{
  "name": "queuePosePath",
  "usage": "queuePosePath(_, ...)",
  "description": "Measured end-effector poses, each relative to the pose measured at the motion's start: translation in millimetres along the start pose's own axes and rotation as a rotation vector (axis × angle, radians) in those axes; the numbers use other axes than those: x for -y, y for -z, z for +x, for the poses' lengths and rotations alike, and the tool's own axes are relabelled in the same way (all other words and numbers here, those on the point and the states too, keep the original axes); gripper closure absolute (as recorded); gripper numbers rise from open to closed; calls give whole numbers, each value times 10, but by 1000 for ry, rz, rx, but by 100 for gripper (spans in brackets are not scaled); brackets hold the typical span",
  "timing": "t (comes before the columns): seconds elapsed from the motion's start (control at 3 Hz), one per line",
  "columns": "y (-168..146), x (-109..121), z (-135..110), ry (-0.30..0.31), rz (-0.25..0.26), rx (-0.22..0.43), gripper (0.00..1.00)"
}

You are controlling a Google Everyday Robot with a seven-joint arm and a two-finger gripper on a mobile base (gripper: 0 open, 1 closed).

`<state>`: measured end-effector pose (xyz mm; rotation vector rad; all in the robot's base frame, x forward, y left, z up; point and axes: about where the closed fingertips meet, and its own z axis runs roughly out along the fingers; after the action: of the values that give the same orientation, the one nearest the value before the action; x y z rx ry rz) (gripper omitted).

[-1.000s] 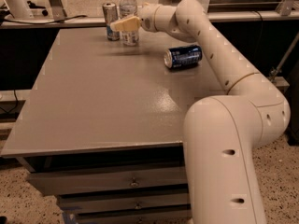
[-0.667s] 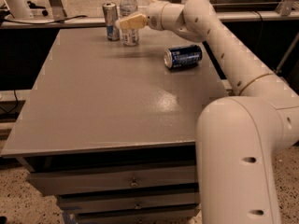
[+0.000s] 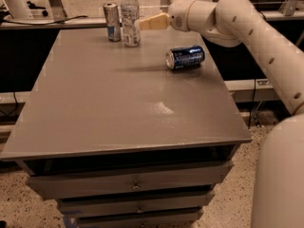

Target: Move blue plastic bottle near redbull can

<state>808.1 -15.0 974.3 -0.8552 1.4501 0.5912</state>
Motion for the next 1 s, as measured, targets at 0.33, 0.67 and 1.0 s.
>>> queuePosePath(0.33,586,-160,-85,51,-18,-44,0)
queuePosePath(0.67,1241,-276,-125,109,-36,-114,0)
queuePosePath(1.0,1770,-394,-132,184,-71,-226,0)
